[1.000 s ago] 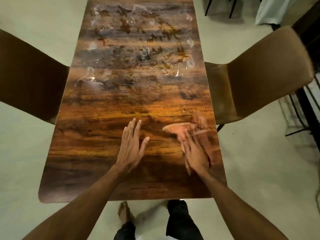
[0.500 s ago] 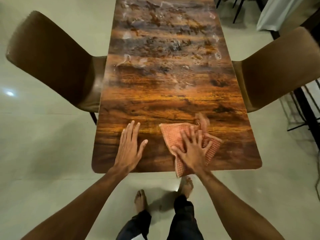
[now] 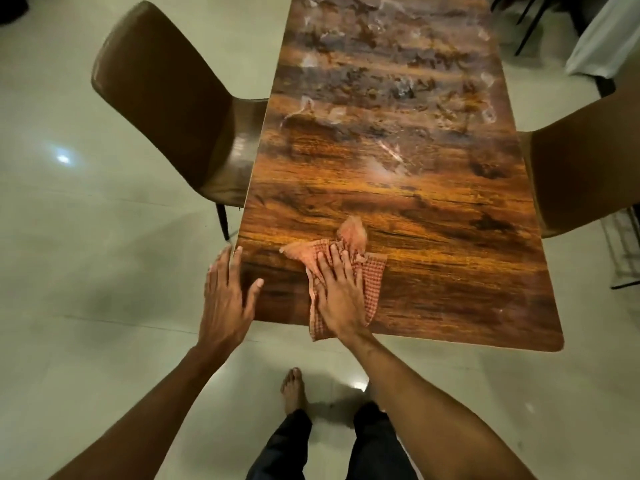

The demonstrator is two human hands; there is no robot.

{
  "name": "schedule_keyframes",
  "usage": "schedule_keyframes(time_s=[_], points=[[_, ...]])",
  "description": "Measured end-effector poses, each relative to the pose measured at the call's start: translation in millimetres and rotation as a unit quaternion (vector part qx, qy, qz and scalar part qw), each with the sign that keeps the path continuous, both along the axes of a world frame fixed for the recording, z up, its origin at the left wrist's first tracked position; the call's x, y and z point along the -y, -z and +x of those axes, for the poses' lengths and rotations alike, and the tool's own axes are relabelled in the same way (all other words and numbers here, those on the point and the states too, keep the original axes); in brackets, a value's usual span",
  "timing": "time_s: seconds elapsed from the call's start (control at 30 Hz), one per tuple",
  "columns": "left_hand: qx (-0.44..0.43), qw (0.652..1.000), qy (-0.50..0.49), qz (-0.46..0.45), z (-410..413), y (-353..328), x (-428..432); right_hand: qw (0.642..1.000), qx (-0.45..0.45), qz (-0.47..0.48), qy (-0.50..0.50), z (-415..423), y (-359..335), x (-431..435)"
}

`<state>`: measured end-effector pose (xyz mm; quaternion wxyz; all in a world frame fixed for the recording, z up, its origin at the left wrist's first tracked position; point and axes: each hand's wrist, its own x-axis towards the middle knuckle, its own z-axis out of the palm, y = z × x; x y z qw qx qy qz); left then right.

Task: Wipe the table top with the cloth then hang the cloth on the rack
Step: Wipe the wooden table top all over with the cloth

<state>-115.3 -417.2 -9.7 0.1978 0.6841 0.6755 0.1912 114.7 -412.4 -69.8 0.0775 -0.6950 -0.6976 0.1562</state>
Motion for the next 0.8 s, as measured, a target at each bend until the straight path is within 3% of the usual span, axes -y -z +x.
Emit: schedule_keyframes(time_s=[0.03,0.13,0.2,0.33,0.47,0.53,0.63,0.7,0.8], points=[[0.004,1.000,0.002,-0.001,5.9,-0.1,3.3,1.000,-0.019,0.001,0.007,-6.4,-7.4,1.9],[0.010,0.999,0.037,0.000,33.5,2.5,9.9,0.984,-0.088,0.008,-0.154,-30.4,-18.7,25.2],[0.001,0.998,0.066,0.005,63.8,3.8,10.2,0.978,-0.095,0.006,-0.183,0.0,-17.5,39.9],[-0.007,0.993,0.117,0.000,136.1,3.8,10.6,0.999,-0.039,0.006,0.007,138.2,3.2,56.9],[-0.001,0.984,0.180,-0.004,223.4,2.4,16.4,0.980,-0.023,-0.015,0.196,245.6,-1.6,68.4],[-0.001,0.980,0.199,-0.010,263.1,2.2,19.4,0.986,-0.027,-0.022,0.163,238.1,-5.4,71.2],[-0.014,0.972,0.233,-0.011,302.9,0.6,21.0,0.998,-0.061,-0.019,0.016,234.8,-12.1,89.5],[-0.017,0.970,0.243,-0.012,324.6,-2.3,17.6,0.997,-0.054,-0.020,0.060,284.6,-6.6,99.0],[-0.011,0.973,0.229,-0.017,344.2,-3.5,11.8,0.976,-0.004,-0.022,0.218,347.2,3.1,103.4]])
